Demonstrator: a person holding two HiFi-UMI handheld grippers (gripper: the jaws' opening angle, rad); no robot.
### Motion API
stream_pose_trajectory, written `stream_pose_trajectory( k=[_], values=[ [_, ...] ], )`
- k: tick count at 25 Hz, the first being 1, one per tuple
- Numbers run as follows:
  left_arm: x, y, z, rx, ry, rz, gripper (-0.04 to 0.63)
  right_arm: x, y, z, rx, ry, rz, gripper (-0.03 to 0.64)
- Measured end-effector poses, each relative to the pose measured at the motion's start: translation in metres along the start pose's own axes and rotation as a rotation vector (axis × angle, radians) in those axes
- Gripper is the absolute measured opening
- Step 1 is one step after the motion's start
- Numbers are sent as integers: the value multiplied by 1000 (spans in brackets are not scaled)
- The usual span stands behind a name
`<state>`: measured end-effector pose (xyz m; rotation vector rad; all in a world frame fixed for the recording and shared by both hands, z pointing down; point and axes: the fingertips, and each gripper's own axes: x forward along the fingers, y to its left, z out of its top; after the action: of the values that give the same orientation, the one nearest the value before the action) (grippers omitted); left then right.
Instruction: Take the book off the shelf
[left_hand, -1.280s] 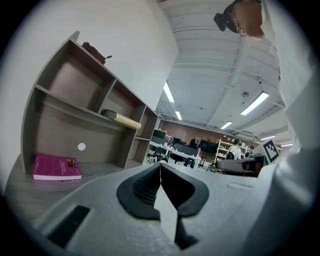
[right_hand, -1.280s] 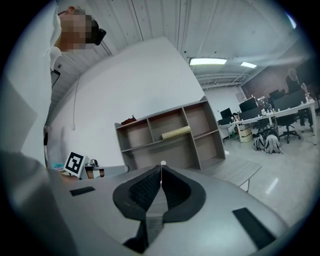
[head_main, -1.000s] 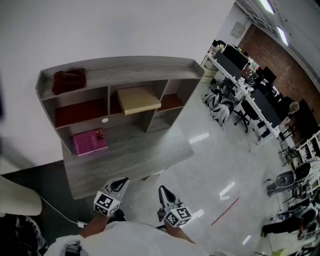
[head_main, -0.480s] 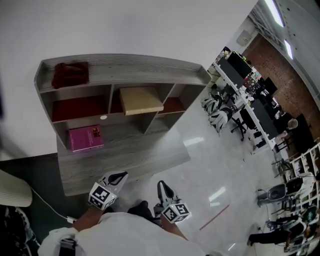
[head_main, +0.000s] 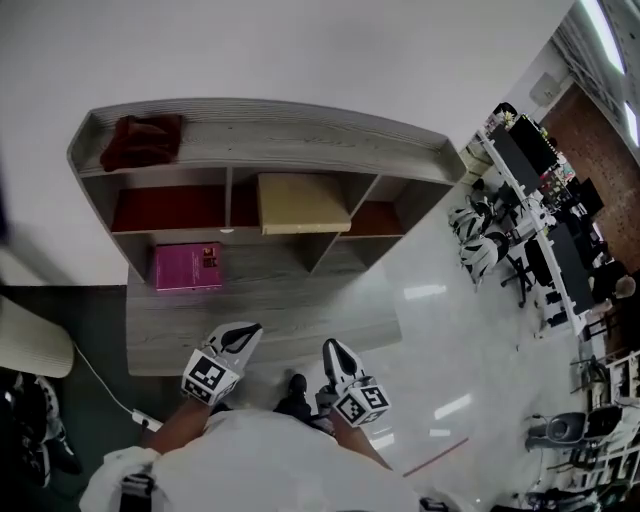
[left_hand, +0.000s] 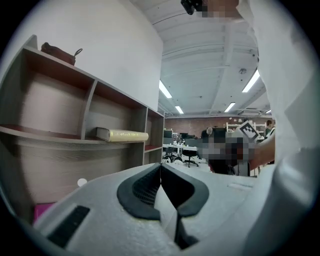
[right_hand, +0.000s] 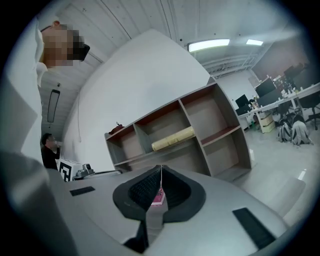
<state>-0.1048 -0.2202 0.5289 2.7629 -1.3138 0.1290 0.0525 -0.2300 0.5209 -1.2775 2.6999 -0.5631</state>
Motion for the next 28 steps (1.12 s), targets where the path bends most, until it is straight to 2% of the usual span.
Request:
stream_pose_trajectory(
  k=[3,8,12,16,21,24,26,28],
  values=[
    [19,3,9,-8,4,57,17,15,-21,14,18,10,65,17],
    [49,5,26,-73,-23,161,17,37,-56,34,41,49,160,17],
    [70,10,36,-193,-85,236,17,55,-71,49,106,70,278,17],
    [81,14,47,-312,-158,298,17,73,-70,66,237,85,426,18],
    [85,26,59,-524,-303,378,17,93,-84,81,494,115,512,18],
    [84,33,63,-636,-417,400,17,103,-88,94,606,99,548,18],
    [81,37,68,-764,-532,398,18,110,-87,104,658,77,571,20],
    [77,41,76,-898,-673,358,18,116,-89,110,727,65,575,31]
  ],
)
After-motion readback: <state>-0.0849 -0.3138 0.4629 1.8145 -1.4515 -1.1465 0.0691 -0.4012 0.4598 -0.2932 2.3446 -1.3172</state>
